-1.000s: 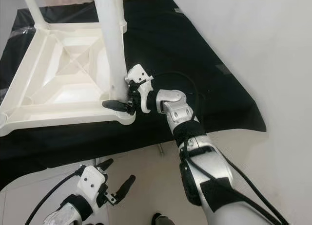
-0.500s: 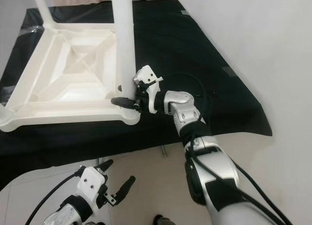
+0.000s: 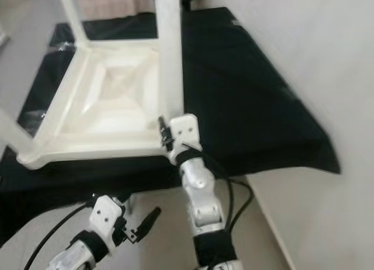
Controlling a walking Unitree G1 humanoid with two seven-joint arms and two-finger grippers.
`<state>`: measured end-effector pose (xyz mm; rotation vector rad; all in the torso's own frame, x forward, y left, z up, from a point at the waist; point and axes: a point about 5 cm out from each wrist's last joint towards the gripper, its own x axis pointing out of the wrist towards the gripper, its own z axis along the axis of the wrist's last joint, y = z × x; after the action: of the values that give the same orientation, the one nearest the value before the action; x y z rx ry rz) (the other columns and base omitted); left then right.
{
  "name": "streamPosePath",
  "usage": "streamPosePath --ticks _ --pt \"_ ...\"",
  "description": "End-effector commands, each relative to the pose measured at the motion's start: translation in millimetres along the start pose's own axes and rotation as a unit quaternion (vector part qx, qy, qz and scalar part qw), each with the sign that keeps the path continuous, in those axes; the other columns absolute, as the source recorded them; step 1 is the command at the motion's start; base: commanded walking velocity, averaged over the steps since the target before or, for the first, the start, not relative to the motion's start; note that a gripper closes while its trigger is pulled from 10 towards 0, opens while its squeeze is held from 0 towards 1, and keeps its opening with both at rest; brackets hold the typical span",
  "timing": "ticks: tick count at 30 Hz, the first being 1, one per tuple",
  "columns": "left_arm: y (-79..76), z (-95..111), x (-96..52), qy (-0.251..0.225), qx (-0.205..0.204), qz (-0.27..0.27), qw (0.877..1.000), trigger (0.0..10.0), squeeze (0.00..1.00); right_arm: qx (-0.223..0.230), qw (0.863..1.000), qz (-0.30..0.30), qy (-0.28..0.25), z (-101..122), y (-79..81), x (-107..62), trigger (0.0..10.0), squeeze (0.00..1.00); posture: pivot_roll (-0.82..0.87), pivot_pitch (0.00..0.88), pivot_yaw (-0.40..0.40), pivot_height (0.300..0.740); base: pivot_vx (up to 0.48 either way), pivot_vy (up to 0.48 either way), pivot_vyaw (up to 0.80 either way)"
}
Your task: Building children table
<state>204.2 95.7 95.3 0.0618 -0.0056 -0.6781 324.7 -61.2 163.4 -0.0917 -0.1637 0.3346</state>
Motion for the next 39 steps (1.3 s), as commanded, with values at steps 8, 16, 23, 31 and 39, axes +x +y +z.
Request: streamPosePath --ticks 8,16,23,31,39 --pt "3.0 -11 0.5 0.022 -0.010 0.008 1.000 10.0 0.00 0.099 0.982 0.149 0.062 4 7.0 17.5 10.0 1.00 0.02 0.192 0.004 0.740 0.000 0.000 0.00" --pt "3.3 -11 3.2 0.019 -0.014 0.007 1.000 10.0 0.00 0.038 0.925 0.377 -0.018 56 -18.5 42.8 10.0 0.00 0.03 0.193 -0.010 0.740 0.000 0.000 0.00" --pt "2.0 -11 2.6 0.018 -0.013 0.008 1.000 10.0 0.00 0.028 0.887 0.460 -0.017 72 -24.0 52.3 10.0 0.00 0.04 0.199 -0.017 0.740 0.000 0.000 0.00" --pt "0.1 -11 2.4 0.017 -0.014 0.009 1.000 10.0 0.00 0.037 0.842 0.539 0.004 76 -23.6 53.1 0.0 0.00 0.05 0.202 -0.023 0.740 0.000 0.000 0.00" --pt "-0.8 -11 2.4 0.017 -0.015 0.010 1.000 10.0 0.00 0.038 0.858 0.512 -0.001 72 -31.6 57.3 0.0 0.00 0.05 0.195 -0.022 0.740 0.000 0.000 0.00"
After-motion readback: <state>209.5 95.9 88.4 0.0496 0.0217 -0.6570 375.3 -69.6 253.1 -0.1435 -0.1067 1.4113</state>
